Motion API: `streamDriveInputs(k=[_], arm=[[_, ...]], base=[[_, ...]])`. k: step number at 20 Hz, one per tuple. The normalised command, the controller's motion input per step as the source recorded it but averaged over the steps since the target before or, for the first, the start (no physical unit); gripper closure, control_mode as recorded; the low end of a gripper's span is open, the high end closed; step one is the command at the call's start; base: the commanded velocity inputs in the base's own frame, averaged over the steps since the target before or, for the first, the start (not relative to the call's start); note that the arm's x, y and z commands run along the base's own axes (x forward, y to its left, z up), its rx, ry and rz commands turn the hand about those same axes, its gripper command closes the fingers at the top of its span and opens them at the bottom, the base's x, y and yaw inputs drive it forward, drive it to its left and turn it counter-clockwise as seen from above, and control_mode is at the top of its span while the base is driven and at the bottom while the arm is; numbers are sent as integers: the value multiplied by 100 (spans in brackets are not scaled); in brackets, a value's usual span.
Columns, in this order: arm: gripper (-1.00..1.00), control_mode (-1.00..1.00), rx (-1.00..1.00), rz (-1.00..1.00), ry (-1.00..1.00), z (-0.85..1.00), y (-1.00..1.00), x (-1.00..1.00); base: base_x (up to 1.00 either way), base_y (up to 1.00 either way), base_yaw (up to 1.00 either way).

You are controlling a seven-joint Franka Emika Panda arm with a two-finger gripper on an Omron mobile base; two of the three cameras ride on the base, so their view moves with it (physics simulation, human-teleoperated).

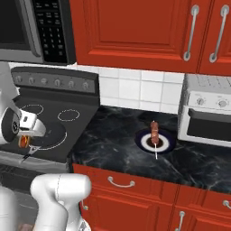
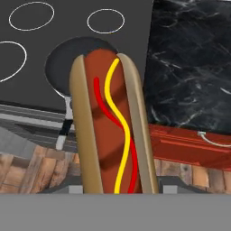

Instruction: Place the cold items (broccoli and pear) from the fridge in one tupperware on the dining counter. Place the warm items (hot dog and kebab skewer) in the stove area in another tupperware.

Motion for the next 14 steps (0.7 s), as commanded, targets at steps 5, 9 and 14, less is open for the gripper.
streamDriveInputs(k=[5, 9, 14], arm=[[100, 100, 0, 0, 0, 0, 0, 0], [100, 100, 0, 0, 0, 0, 0, 0], [100, 100, 0, 0, 0, 0, 0, 0]], base=[[-56, -30, 51], [-71, -12, 73], [-100, -2, 79]])
